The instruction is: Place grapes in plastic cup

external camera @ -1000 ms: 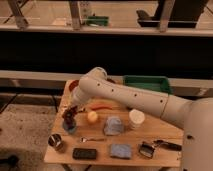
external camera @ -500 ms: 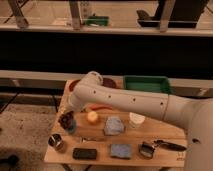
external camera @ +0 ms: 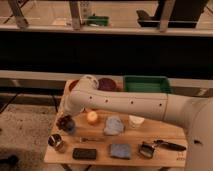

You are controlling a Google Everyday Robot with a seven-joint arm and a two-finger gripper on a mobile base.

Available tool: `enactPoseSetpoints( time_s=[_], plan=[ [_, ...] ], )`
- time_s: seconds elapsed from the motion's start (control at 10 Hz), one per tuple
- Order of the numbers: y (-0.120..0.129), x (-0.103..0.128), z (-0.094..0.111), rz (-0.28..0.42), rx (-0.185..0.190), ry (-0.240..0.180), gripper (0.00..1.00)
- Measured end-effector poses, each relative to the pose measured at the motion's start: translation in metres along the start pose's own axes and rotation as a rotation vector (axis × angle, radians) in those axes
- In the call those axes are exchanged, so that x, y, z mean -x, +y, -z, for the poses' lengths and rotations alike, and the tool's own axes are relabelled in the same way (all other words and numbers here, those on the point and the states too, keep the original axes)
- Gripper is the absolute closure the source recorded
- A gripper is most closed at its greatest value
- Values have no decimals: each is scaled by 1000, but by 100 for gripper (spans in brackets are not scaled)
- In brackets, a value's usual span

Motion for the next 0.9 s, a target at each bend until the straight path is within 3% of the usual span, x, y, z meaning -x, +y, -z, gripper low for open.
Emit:
enactPoseSetpoints(
  time_s=[0.1,0.3,0.7,0.9],
  plan=[
    [4,-4,0,25,31,19,100],
    [6,-9,-2,52,59,34,100],
    [-27,25,-12,78,96,45,100],
    [-32,30,-14,85,107,44,100]
  ],
)
